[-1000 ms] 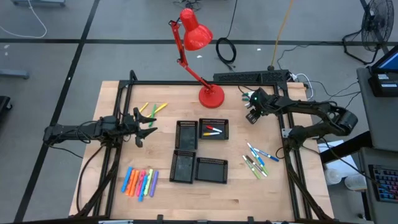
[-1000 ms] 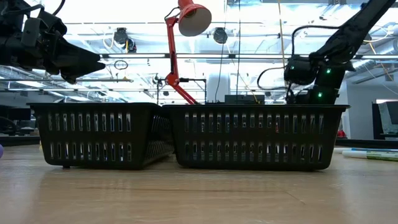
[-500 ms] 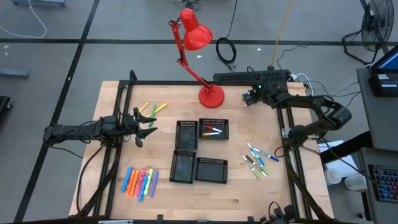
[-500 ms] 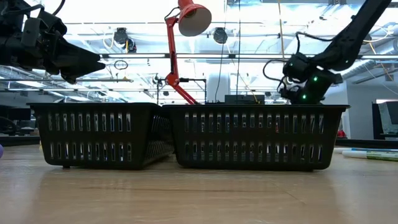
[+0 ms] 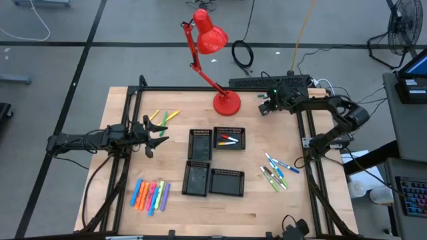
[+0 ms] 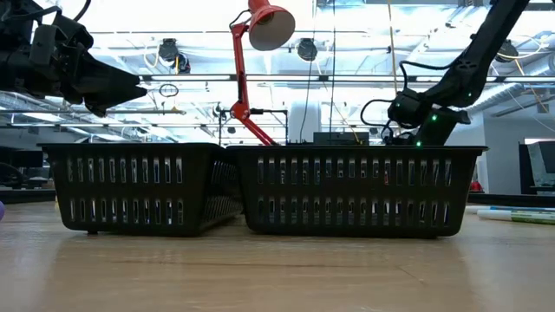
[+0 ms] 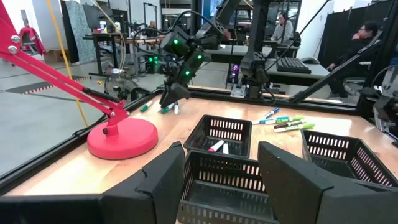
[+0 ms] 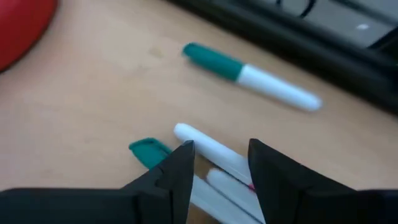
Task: Pick & Place Markers
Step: Put the dark blue highlighter pen into the top right black bin
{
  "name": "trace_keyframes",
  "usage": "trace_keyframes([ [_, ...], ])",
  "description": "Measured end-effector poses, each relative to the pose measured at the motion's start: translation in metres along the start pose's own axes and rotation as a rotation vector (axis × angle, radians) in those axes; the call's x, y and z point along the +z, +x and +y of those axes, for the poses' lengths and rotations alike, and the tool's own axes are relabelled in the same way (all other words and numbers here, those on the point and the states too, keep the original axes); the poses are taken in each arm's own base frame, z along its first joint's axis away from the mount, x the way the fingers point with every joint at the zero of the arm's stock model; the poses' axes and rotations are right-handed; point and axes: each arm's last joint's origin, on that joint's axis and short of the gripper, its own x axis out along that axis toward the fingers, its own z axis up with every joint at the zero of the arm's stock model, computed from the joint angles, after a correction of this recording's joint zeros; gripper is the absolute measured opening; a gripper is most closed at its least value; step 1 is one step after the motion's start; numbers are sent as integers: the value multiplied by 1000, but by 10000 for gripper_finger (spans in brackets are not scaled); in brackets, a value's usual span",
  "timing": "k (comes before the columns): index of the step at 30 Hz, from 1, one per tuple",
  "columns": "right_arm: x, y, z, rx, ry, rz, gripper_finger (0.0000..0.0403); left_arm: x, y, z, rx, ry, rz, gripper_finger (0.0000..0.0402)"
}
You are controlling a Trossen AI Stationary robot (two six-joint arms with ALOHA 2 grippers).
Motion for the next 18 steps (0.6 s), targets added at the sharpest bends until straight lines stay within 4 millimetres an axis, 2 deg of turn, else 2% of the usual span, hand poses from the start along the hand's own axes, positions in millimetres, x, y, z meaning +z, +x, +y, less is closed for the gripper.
trace_keyframes([
  [7,-3,-14,8,57,-28,35,137,0,0,0,0,0,0,209],
  [13,20,-26,10,-1,29,-205,136,0,0,0,0,0,0,209],
  [18,34,-14,3,-65,53,-194,136,0,0,0,0,0,0,209],
])
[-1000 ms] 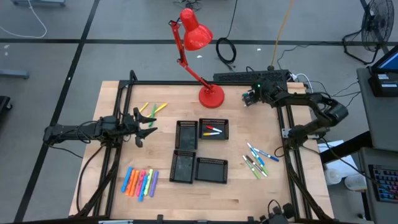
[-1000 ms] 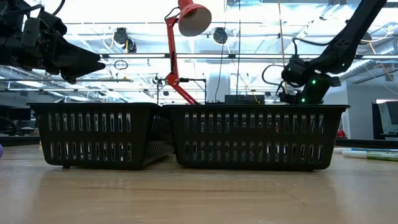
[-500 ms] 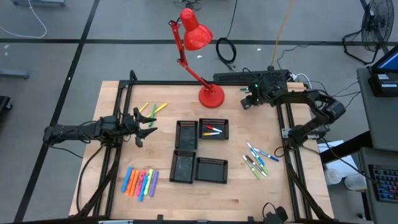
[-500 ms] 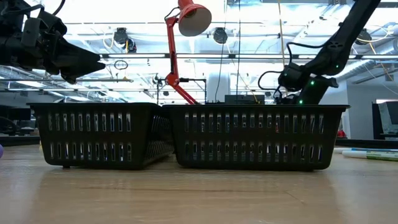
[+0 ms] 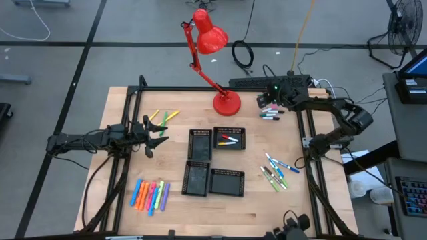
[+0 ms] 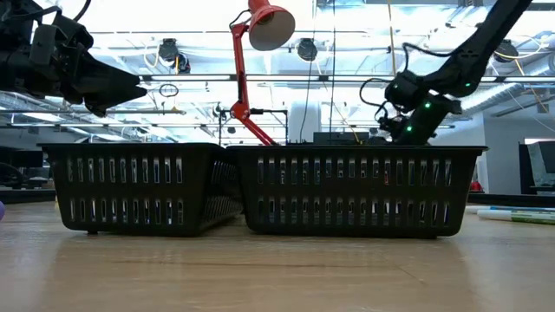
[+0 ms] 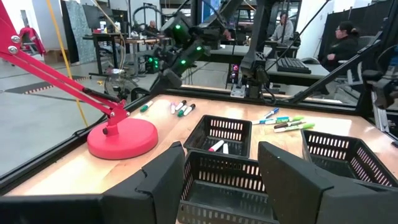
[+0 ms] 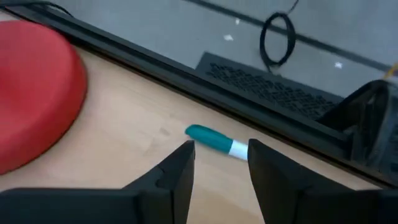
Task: Pick & Place Markers
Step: Put the dark blue highlighter pen into the top right black bin
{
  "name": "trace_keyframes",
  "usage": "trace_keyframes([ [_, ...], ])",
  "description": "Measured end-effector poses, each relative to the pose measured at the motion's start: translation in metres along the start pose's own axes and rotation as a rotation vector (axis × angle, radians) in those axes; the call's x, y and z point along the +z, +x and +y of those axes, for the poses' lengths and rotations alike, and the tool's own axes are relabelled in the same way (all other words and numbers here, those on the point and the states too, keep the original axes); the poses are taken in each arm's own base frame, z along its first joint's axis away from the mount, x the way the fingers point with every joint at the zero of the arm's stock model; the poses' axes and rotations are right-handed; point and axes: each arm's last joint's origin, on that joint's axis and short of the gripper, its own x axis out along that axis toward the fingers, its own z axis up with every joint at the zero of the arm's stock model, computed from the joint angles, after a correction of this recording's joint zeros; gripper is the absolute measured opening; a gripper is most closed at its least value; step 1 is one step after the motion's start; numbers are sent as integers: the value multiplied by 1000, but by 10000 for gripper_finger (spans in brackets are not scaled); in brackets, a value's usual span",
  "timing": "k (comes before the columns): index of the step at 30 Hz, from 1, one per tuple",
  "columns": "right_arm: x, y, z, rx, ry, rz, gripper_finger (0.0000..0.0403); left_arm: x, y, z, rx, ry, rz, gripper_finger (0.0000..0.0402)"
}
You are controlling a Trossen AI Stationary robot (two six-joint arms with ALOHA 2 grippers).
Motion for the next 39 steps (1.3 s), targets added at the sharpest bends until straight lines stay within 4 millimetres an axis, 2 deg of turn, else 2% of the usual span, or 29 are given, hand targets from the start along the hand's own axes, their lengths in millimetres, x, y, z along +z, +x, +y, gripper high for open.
trace_keyframes([
  [9,22,38,2,-25,-19,119,136,0,0,0,0,0,0,209],
  [15,19,51,4,-41,-47,256,136,0,0,0,0,0,0,209],
  [23,9,48,2,-50,-59,372,134,0,0,0,0,0,0,209],
  [29,6,37,5,35,-54,448,133,0,0,0,0,0,0,209],
  [39,1,37,11,1,-92,410,132,0,0,0,0,0,0,209],
])
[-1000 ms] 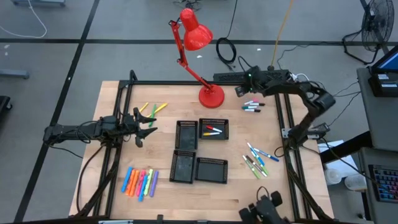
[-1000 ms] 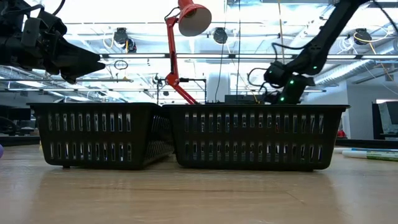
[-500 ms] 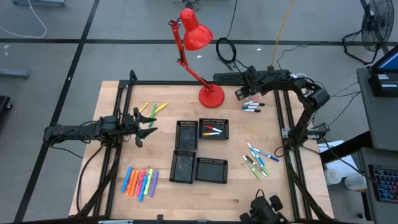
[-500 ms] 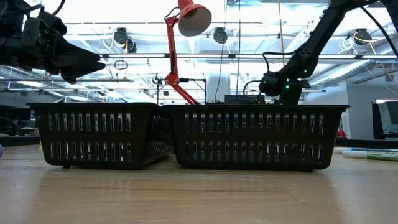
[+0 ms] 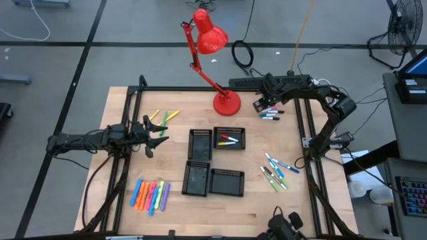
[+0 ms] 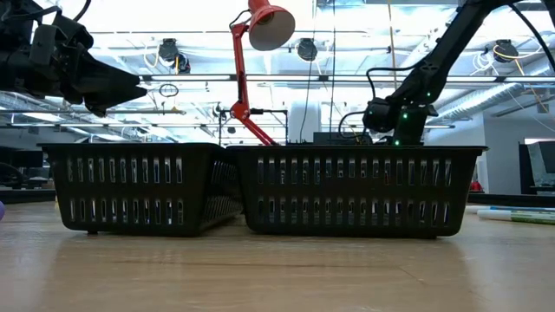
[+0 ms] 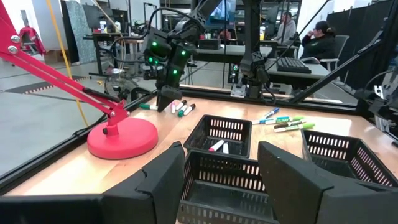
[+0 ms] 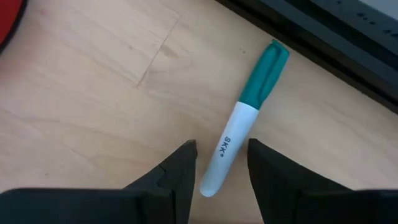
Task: Pick & Place Markers
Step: Put the dark blue highlighter pen into the top right black bin
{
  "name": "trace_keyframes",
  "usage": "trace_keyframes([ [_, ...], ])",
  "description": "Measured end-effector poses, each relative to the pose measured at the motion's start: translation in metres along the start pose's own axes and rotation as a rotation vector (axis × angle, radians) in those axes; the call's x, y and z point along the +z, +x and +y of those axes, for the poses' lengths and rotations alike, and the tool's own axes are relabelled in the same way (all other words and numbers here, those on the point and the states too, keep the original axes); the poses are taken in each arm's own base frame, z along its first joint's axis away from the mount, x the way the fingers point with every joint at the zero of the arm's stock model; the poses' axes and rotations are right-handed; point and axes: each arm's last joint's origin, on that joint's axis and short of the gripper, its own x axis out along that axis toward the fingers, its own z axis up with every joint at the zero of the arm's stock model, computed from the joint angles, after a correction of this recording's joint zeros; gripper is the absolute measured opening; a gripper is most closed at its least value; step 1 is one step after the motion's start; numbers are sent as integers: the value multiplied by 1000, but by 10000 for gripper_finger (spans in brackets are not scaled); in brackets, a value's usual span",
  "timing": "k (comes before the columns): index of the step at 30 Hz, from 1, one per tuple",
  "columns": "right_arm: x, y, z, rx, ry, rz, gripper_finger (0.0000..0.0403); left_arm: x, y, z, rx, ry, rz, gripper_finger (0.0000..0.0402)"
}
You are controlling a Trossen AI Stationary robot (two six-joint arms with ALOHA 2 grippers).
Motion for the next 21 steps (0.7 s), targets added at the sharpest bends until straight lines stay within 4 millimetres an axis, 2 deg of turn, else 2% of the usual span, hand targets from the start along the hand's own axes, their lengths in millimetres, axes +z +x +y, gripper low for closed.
trace_keyframes([
  [16,7,2,0,-35,24,-90,132,0,0,0,0,0,0,209],
  [21,9,9,0,-35,24,-109,120,0,0,0,0,0,0,209],
])
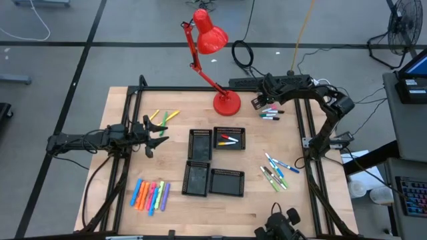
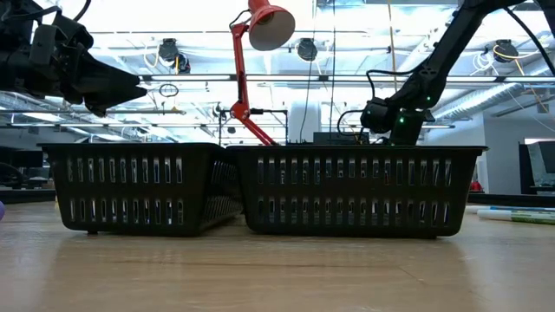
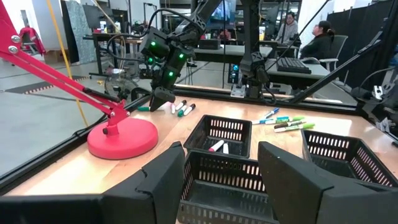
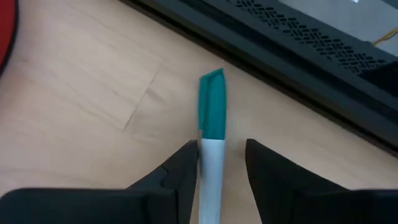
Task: Pick & Place Markers
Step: Put the dark blue highlighter pen into the top right black bin
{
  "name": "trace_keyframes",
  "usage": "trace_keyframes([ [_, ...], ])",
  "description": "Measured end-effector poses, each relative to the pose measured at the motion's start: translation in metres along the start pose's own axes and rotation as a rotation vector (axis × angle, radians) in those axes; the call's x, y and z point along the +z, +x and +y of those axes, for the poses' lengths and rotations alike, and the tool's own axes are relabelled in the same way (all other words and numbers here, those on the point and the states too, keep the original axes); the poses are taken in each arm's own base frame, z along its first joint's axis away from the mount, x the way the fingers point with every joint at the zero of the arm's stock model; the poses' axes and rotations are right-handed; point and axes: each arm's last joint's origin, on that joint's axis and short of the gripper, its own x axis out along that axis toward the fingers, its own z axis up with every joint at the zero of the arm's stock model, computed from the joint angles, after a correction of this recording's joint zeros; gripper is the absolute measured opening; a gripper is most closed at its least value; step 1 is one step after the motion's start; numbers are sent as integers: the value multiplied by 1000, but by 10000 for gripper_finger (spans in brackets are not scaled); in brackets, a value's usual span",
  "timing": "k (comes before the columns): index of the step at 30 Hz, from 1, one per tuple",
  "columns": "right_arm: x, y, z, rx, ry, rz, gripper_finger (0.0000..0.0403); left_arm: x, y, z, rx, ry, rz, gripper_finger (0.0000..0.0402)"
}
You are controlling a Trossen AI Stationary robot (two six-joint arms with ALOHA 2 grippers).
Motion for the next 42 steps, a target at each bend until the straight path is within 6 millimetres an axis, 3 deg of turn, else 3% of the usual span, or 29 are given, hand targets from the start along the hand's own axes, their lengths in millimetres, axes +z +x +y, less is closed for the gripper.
trace_keyframes([
  [12,-2,11,2,5,-90,16,27,0,0,0,-1,0,0,209],
  [16,-3,11,4,7,-120,16,26,0,0,0,0,0,0,209],
  [20,0,1,9,17,-154,-17,26,0,0,0,0,0,0,209],
  [24,5,-22,19,50,-189,-85,26,0,0,0,0,0,0,209],
  [28,10,-52,37,93,-238,-172,26,0,0,0,0,0,0,209],
  [33,4,-87,73,242,-338,-254,26,0,0,0,-1,0,0,209],
  [42,-41,-133,155,486,-559,-319,26,0,0,0,0,0,0,209],
])
